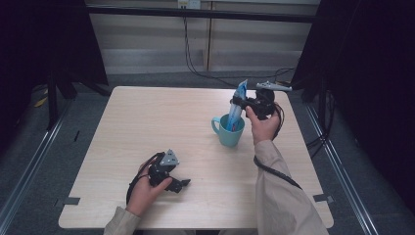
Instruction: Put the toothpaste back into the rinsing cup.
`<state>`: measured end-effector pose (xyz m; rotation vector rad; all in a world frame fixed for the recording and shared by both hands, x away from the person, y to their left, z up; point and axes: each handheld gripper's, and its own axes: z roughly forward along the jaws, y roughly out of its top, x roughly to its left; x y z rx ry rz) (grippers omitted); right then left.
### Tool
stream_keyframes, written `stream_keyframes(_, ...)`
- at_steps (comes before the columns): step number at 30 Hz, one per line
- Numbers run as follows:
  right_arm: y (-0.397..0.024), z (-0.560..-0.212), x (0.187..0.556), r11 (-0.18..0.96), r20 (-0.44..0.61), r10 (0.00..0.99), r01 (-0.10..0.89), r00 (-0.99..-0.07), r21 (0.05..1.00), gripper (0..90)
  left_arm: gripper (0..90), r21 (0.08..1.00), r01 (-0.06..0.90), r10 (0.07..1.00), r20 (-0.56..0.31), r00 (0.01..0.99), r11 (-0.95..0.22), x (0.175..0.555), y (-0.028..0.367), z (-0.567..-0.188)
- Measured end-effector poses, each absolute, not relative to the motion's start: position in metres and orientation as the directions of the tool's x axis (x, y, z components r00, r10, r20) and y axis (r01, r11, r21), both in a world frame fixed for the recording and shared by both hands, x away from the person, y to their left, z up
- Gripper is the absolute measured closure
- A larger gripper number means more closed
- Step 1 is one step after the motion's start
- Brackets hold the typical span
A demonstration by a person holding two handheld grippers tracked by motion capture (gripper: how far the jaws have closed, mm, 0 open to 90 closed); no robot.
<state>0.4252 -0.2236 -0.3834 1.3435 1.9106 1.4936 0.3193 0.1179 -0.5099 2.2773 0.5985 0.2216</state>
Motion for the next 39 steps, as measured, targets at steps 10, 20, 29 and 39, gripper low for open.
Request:
stream_keyframes(10, -0.223, -0.400, 0.417, 0.001, 0.241, 0.856, 0.466, -0.459, 0.885, 72.3, 8.3, 0.719, 0.351, 0.482, -0.026, 0.876, -0.600, 0.319, 0.118, -0.510)
stream_keyframes(20, -0.227, -0.414, 0.414, -0.014, 0.251, 0.866, 0.480, -0.433, 0.877, 70.8, 8.3, 0.719, 0.354, 0.482, -0.029, 0.875, -0.598, 0.319, 0.118, -0.510)
stream_keyframes(29, -0.229, -0.413, 0.415, -0.023, 0.254, 0.879, 0.497, -0.403, 0.868, 68.7, 8.3, 0.720, 0.351, 0.481, -0.028, 0.876, -0.598, 0.318, 0.118, -0.511)
stream_keyframes(39, -0.235, -0.413, 0.416, -0.042, 0.274, 0.882, 0.515, -0.383, 0.856, 61.0, 8.3, 0.721, 0.353, 0.482, -0.029, 0.875, -0.597, 0.318, 0.118, -0.511)
